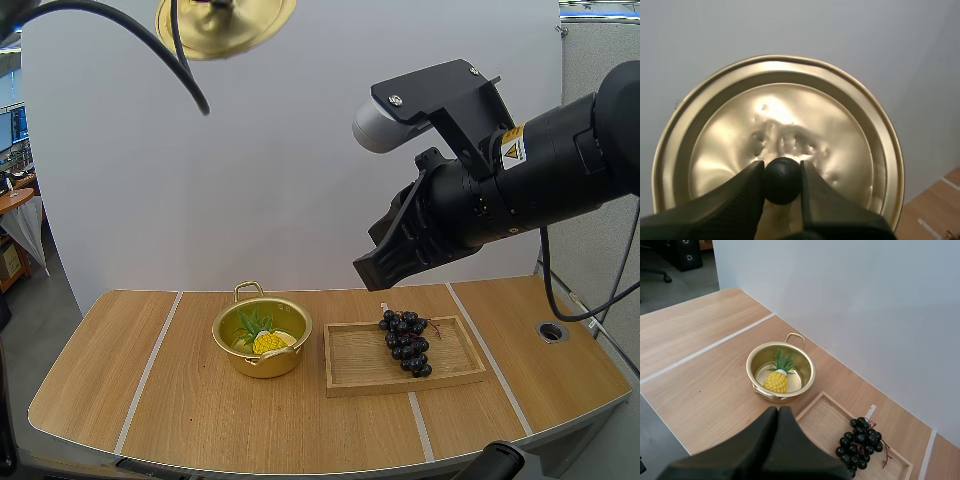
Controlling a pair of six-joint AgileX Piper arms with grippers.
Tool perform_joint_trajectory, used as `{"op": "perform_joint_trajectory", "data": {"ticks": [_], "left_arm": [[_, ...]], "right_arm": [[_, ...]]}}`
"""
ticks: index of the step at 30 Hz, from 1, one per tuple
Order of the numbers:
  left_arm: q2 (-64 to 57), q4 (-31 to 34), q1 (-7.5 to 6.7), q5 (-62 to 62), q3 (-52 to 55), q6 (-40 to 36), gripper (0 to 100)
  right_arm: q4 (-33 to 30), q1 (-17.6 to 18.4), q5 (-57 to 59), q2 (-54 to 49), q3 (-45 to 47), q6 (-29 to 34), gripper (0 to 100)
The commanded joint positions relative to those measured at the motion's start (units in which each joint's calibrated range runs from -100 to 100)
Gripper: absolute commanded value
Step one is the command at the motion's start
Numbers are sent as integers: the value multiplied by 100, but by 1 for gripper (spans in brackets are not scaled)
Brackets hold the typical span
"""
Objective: Open the pot, put the pineapple inside, and close it
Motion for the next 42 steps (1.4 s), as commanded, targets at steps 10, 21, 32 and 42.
{"op": "perform_joint_trajectory", "data": {"ticks": [10, 21, 32, 42], "left_arm": [[336, -77, -12, 965, 2147, 624, 0], [1128, -77, -12, 577, 3699, 1342, 0], [1821, -501, -12, -1058, 5036, 1940, 0], [2494, -553, -12, -1206, 5077, 2098, 0]], "right_arm": [[-73, -2, 0, -67, 3, 74, 0], [-73, -2, 0, -67, 3, 74, 0], [-297, -2, 0, -67, 3, 74, 0], [-324, -2, 0, -67, 3, 74, 0]]}}
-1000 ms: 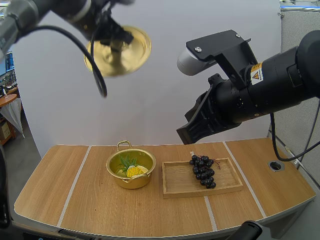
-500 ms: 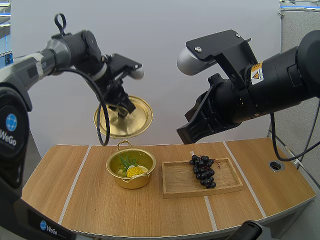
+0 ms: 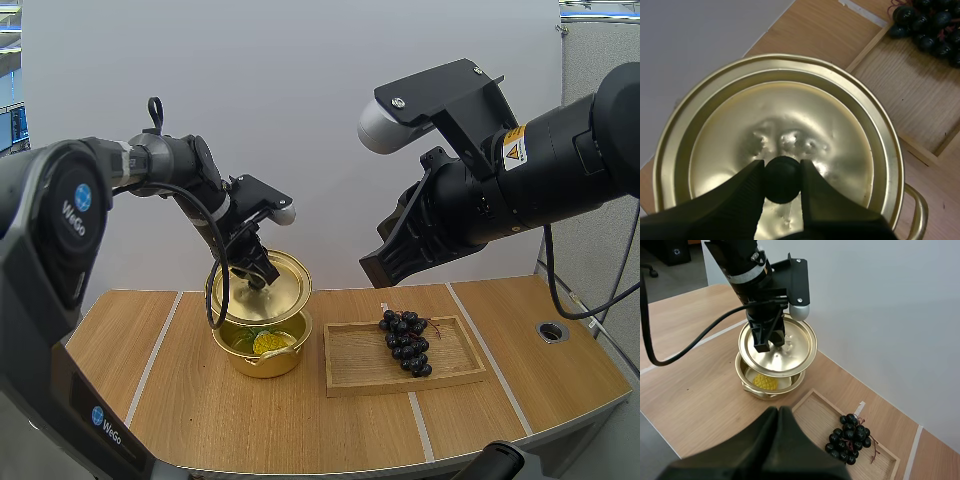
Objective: Open the pot, put the pineapple inside, and close it
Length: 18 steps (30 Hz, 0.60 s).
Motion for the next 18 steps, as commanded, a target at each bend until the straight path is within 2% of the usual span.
{"op": "perform_joint_trajectory", "data": {"ticks": [1, 18], "left_arm": [[209, -180, -12, -180, 37, 109, 0], [858, -82, -12, -90, 37, 171, 0]], "right_arm": [[-52, -2, 0, -67, 3, -2, 0], [-51, -2, 0, -67, 3, -2, 0]]}}
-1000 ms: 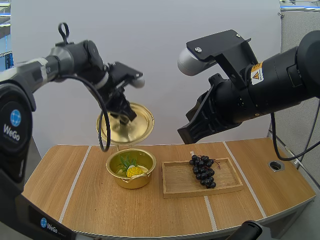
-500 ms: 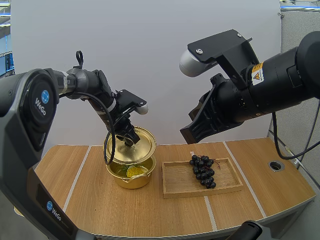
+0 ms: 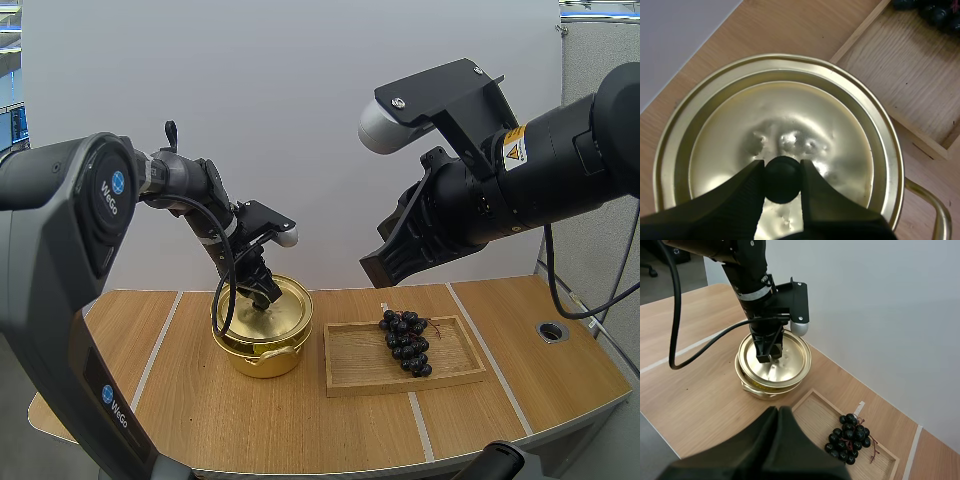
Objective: Open the pot, put the pineapple inside, and close it
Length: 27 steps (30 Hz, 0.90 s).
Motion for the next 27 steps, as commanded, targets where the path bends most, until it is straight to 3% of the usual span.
{"op": "perform_joint_trajectory", "data": {"ticks": [1, 27], "left_arm": [[124, -12, -12, 19, 6, 33, 0], [413, -78, -4, 34, 6, 33, 0]], "right_arm": [[-38, -2, 0, -67, 3, -2, 0], [-53, -2, 0, -67, 3, -2, 0]]}}
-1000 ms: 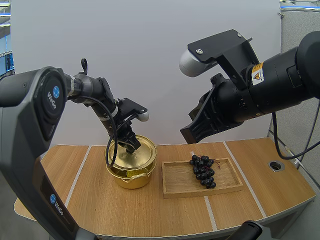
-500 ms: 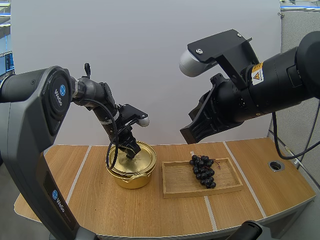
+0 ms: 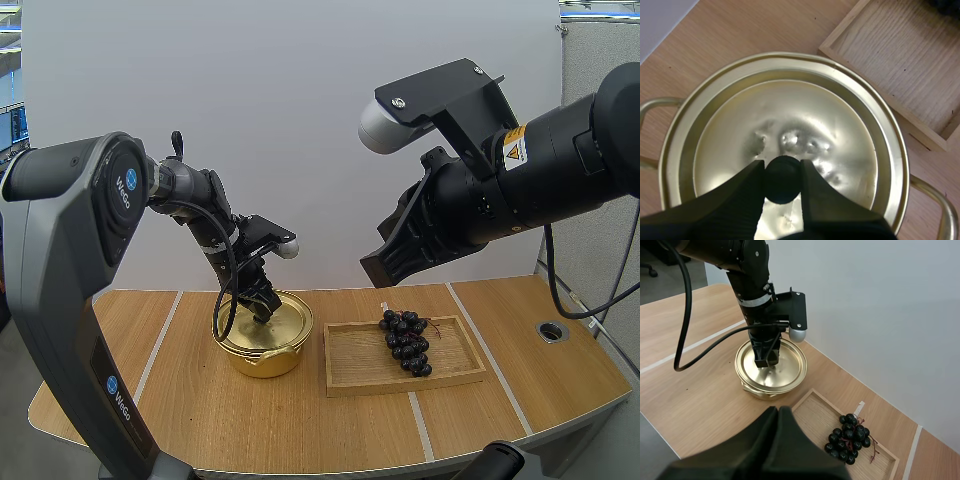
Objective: Open the pot, put the pineapple inside, and close it
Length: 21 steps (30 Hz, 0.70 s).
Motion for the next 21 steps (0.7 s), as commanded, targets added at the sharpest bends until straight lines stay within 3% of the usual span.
{"op": "perform_joint_trajectory", "data": {"ticks": [1, 10, 12, 14, 16, 18, 19, 21], "left_arm": [[113, -151, -4, -204, 6, 21, 0], [113, -148, -4, 80, 6, 21, 0], [99, -175, -4, 167, 6, 21, 6], [50, -189, -4, 293, 6, 21, 21], [-60, -196, -4, 427, 6, 90, 48], [-260, -233, -4, 474, 6, 138, 94], [-378, -259, -4, 474, 6, 146, 100], [-634, -333, -4, 500, -40, 146, 100]], "right_arm": [[-53, -2, 0, -67, 3, -2, 0], [-53, -2, 0, -67, 3, -2, 0], [-53, -2, 0, -67, 3, -2, 0], [-53, -2, 0, -67, 3, -2, 0], [-53, -2, 0, -67, 3, -2, 0], [-53, -2, 0, -67, 3, -2, 0], [-53, -2, 0, -67, 3, -2, 0], [-53, -2, 0, -67, 3, -2, 0]]}}
